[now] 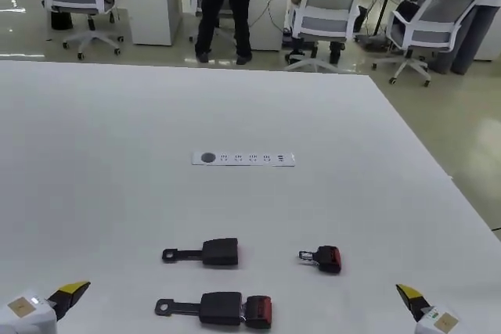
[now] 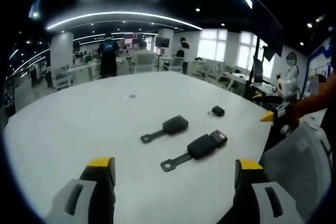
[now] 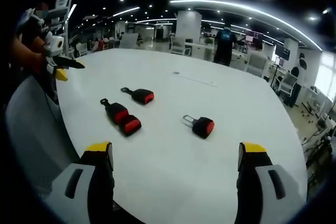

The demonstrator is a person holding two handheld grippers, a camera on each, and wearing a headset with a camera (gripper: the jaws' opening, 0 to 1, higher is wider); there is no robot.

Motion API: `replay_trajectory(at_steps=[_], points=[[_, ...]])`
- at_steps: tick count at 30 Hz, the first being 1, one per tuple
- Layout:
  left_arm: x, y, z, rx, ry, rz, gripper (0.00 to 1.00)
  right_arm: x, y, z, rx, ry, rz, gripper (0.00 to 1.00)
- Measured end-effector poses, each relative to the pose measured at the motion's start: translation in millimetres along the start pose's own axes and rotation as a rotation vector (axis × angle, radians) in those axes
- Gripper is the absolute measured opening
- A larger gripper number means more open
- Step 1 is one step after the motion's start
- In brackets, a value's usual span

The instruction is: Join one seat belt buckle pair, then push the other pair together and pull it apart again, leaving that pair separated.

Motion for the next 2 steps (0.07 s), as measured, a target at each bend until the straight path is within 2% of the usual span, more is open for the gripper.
replay_trajectory(at_steps=[2], points=[[-0.2,-0.5,1.1,-0.004,0.001,0.002,0.97,0.1,-1.1,0.1,-0.004,0.001,-0.004,1.00]])
Point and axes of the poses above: the centre of the closed fingertips' face, and the gripper's own axes: z roughly backward along the fingers, x roughly to its right, y roughly out of its top, the point moved 10 cm from there along z, roughly backward along the fingers, and after that the axes turned 8 degrees about -z, right-handed, at the moved point
